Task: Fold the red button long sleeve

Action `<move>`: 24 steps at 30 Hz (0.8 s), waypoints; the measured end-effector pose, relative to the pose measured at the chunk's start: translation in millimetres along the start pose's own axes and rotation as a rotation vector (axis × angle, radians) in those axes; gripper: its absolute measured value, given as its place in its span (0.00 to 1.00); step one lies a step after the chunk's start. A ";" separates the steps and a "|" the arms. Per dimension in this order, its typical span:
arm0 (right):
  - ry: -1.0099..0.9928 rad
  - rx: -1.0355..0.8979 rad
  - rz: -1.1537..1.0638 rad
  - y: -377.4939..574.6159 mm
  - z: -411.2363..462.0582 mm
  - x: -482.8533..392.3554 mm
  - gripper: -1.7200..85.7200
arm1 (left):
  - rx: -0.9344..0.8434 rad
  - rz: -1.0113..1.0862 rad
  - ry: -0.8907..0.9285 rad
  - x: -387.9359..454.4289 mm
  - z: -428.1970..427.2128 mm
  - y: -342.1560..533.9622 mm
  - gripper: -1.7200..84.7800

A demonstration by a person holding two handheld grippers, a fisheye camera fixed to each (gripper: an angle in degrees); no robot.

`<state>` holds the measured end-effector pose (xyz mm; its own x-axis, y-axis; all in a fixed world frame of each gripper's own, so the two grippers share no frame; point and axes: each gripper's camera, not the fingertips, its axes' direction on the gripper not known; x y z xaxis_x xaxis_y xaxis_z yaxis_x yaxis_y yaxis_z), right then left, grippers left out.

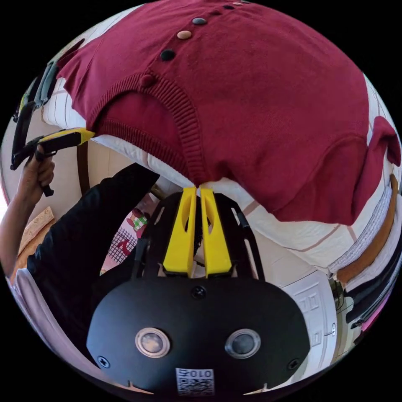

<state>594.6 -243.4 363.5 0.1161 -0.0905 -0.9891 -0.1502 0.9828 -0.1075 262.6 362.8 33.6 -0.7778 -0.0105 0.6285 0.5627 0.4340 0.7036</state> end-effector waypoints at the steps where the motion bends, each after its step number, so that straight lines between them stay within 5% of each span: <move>1: -0.019 0.001 0.009 7.3 -2.4 3.1 0.06 | 0.057 -0.032 0.064 -7.0 -8.1 15.2 0.06; 4: -0.061 0.013 0.031 46.9 -17.5 11.4 0.07 | 0.208 -0.144 0.060 -28.0 -44.6 55.8 0.09; 8: -0.002 0.276 -0.015 83.0 -86.9 -3.3 0.05 | 0.534 -0.312 -0.274 -63.1 -149.2 88.8 0.12; 11: -0.072 0.433 -0.078 70.6 -135.2 -13.4 0.05 | 0.710 -0.402 -0.366 -97.2 -203.7 79.6 0.13; 17: -0.190 0.632 -0.262 33.7 -190.0 -44.2 0.05 | 0.654 -0.516 -0.520 -155.7 -226.4 32.3 0.14; 24: -0.144 0.541 -0.315 39.0 -179.0 -58.5 0.05 | 0.632 -0.462 -0.440 -153.8 -216.8 30.6 0.07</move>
<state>406.2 -228.6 399.2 0.2102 -0.4027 -0.8909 0.4251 0.8582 -0.2876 460.1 182.4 30.4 -0.9985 -0.0168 0.0523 0.0091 0.8882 0.4594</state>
